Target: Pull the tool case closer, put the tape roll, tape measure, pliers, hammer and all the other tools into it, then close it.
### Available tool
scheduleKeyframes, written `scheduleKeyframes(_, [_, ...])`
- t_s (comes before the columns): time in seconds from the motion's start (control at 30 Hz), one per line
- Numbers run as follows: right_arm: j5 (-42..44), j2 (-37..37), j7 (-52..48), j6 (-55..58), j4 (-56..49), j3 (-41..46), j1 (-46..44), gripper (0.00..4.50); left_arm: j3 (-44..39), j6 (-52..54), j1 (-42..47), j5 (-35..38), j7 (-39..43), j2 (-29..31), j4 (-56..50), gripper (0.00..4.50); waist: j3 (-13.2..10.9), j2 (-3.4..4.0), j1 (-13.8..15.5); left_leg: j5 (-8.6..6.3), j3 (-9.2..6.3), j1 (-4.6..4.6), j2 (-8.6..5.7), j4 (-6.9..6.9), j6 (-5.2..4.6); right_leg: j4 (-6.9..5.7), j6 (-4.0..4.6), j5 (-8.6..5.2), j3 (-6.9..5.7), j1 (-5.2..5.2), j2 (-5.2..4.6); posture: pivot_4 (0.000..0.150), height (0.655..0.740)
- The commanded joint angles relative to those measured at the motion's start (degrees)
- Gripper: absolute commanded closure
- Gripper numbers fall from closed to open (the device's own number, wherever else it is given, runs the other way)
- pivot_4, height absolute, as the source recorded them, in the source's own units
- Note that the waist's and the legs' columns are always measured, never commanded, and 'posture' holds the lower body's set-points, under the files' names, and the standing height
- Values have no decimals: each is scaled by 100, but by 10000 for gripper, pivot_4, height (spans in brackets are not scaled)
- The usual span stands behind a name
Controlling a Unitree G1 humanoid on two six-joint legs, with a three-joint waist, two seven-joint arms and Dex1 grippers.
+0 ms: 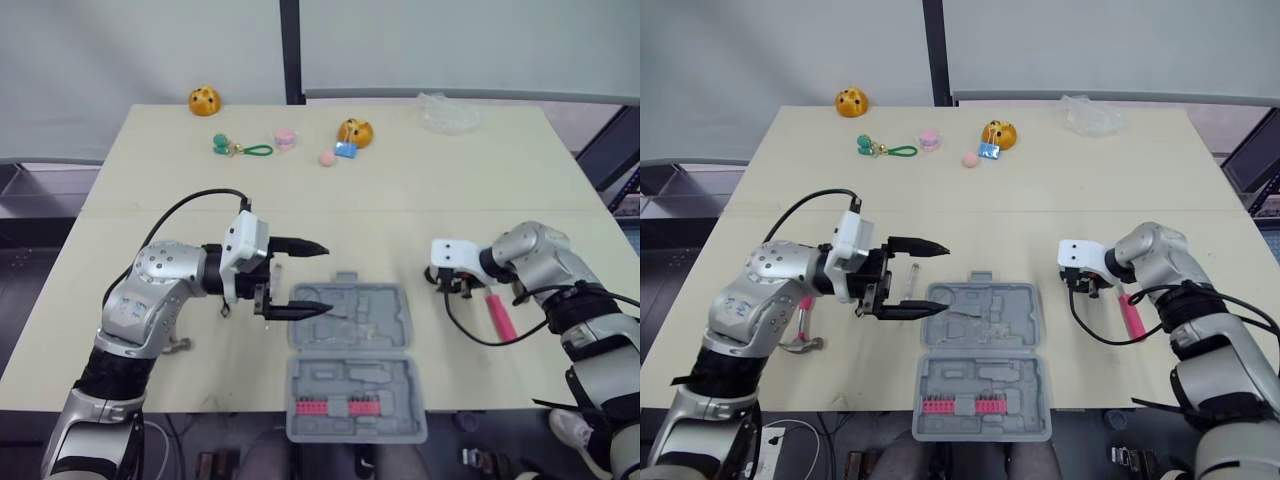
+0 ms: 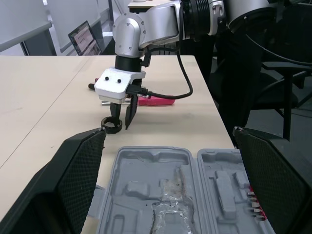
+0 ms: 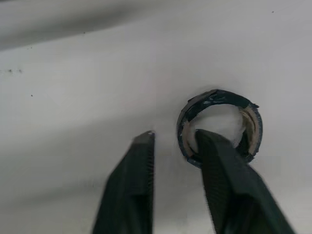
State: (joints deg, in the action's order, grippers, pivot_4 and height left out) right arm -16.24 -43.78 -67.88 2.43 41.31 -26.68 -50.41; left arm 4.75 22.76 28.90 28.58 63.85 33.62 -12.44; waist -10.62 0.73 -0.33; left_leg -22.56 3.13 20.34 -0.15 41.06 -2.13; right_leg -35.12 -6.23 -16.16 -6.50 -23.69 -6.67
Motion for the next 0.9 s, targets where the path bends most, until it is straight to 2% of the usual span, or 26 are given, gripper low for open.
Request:
scheduleKeyframes(0.03, [23, -99, 20, -107, -172, 268, -56, 44793, -71, -124, -6, -22, -30, 2, -34, 0, 0, 0, 3, 0, 0, 0, 0, 0, 0, 0, 0, 0, 1, 0, 0, 1500, 7400])
scheduleKeyframes(0.13, [333, -304, -343, 159, -963, 521, 122, 44793, -168, -163, -71, -36, -15, 93, 6, 0, -4, 6, 9, 0, 0, 1, -1, 0, 0, 0, 0, 0, 0, 0, -1, 1500, 7400])
scheduleKeyframes(0.23, [1023, -397, -914, 1169, -2394, 893, 422, 44793, -345, -194, -239, -31, 53, 306, 66, 0, -7, 12, 14, 0, -6, 3, 0, 0, 0, 1, 0, 0, 0, -1, 1, 1500, 7400])
scheduleKeyframes(0.33, [1629, -155, -1116, 2444, -3881, 1010, 594, 44793, -532, -286, -585, -101, 258, 705, 206, 0, -9, 16, -27, 0, -5, 1, 5, 0, 1, 0, 1, 0, -1, -2, 6, 1500, 7400])
scheduleKeyframes(0.47, [1898, 526, -862, 3369, -4923, 636, 619, 44793, -611, -695, -1118, -405, 586, 1267, 423, 0, -9, 16, -58, -2, -8, -3, 12, 0, 7, -10, 9, -5, -3, -2, 7, 1500, 7400])
scheduleKeyframes(0.53, [1931, 938, -699, 3627, -5080, 399, 554, 44793, -668, -840, -1280, -479, 668, 1460, 525, 0, -10, 17, -50, -3, -10, -3, 8, 0, 9, -12, 11, -6, -2, -2, 5, 1500, 7400])
scheduleKeyframes(0.63, [1664, 1659, -325, 3558, -4669, -160, 395, 44793, -706, -1015, -1370, -643, 642, 1631, 719, 0, -10, 17, 4, -3, -18, -1, 1, 3, 9, -15, 11, -6, -3, -1, 0, 1500, 7400])
scheduleKeyframes(0.9, [1166, 2301, 138, 2942, -3639, -829, 150, 44793, -678, -1125, -1372, -791, 569, 1620, 779, 0, -10, 17, -23, -2, -35, 1, -16, 2, 7, -31, 11, -6, -12, -3, -3, 1500, 7400])
